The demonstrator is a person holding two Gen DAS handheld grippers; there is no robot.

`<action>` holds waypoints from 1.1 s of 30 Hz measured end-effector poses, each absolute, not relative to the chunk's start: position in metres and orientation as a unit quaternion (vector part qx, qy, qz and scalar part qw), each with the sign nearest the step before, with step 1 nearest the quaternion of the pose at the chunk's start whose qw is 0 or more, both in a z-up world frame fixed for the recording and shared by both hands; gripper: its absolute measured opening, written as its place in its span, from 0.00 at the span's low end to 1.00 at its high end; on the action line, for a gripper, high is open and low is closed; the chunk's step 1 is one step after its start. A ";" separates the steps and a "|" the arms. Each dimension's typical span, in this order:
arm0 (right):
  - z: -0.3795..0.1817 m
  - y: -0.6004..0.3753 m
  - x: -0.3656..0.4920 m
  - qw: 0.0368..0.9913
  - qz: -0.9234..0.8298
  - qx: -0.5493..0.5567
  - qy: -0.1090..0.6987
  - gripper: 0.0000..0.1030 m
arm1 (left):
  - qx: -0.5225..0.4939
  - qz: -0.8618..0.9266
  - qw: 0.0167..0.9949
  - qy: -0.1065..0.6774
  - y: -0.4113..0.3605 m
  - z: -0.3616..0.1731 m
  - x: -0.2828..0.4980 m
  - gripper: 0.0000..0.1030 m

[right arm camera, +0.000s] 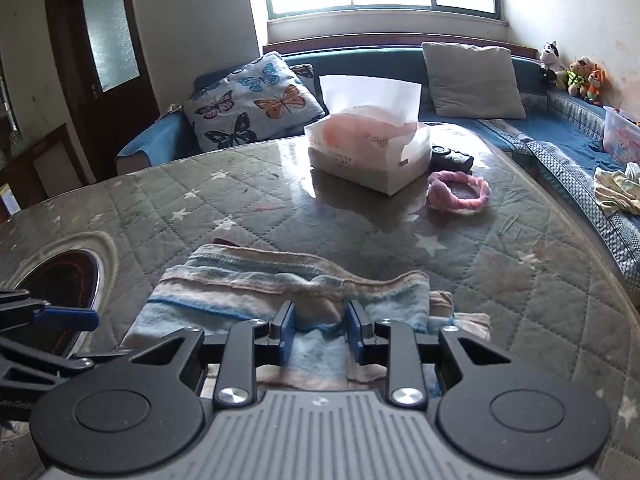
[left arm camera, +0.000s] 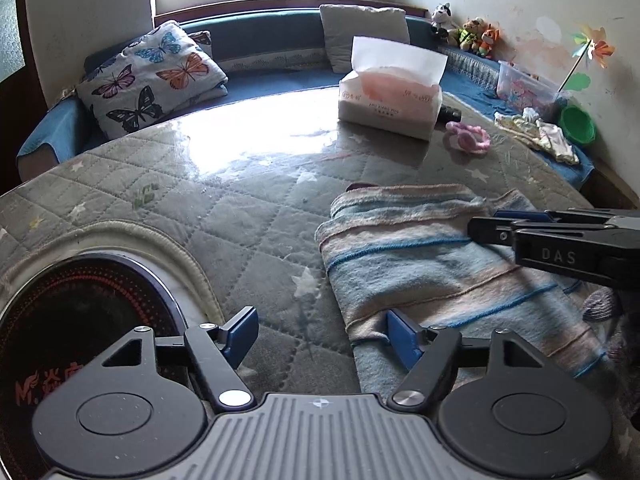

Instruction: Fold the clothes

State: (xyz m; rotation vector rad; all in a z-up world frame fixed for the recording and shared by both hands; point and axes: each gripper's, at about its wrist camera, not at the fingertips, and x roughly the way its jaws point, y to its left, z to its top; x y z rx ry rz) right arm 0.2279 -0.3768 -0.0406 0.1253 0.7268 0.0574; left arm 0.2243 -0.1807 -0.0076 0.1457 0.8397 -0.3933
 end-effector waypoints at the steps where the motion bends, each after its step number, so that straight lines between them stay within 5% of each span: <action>1: -0.040 -0.377 0.228 0.932 0.029 0.061 0.355 0.30 | 0.075 -0.187 0.895 0.399 -0.182 -0.006 0.224 0.71; 14: -0.042 -0.372 0.239 0.931 0.034 0.035 0.362 0.46 | 0.092 -0.169 0.900 0.392 -0.191 -0.010 0.247 0.75; 22: -0.042 -0.367 0.242 0.930 0.033 0.015 0.366 0.48 | 0.097 -0.158 0.901 0.393 -0.191 -0.015 0.257 0.84; 33: -0.036 -0.355 0.221 0.929 0.045 -0.019 0.368 0.50 | 0.095 -0.145 0.903 0.393 -0.187 -0.018 0.271 0.86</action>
